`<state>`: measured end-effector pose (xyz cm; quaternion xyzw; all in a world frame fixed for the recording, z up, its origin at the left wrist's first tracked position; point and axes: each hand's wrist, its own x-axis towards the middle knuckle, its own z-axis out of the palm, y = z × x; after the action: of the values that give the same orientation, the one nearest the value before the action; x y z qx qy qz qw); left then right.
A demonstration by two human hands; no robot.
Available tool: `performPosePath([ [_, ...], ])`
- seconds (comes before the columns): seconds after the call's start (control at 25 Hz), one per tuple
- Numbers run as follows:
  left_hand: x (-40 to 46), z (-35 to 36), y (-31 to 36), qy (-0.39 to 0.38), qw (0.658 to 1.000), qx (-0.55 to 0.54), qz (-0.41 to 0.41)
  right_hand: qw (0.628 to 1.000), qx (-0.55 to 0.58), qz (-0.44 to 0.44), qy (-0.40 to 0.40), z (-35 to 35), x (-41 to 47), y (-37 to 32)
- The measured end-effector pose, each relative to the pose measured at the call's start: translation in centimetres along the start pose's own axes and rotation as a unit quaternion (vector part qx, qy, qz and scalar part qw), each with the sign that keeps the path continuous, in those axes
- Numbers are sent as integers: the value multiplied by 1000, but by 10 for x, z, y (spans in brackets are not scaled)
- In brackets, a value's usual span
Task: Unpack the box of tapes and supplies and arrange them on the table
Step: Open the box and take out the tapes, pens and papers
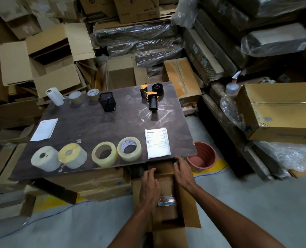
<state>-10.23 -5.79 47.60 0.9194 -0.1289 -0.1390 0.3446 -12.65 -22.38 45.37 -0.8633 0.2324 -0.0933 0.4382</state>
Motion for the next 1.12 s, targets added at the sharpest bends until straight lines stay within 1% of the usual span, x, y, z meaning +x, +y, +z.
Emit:
performPosePath([
  [0.12, -25, 7, -11, -54, 998, -24, -23, 999, -6, 27, -38, -7, -26, 11],
  [0.28, -64, 22, -28, -100, 992, -31, -65, 993, -10, 49, -104, -11, -64, 31],
  [0.44, -94, 38, -43, -116, 989, -42, -86, 982, -17, 99, -162, -4, -100, 56],
  [0.52, -99, 46, -51, -114, 987, -48, -101, 978, -21, 108, -179, 1, -113, 69],
  [0.6, -101, 56, -63, -130, 982, -59, -123, 974, -24, 117, -192, 8, -123, 79],
  [0.72, -100, 75, -87, -140, 973, -82, -165, 970, -28, 136, -202, 27, -130, 96],
  [0.88, -88, 110, -131, -106, 961, -120, -227, 963, -57, 165, -206, 69, -121, 136],
  [1.12, -58, 193, -204, -138, 950, -136, -247, 952, -74, 194, -223, 145, -90, 215],
])
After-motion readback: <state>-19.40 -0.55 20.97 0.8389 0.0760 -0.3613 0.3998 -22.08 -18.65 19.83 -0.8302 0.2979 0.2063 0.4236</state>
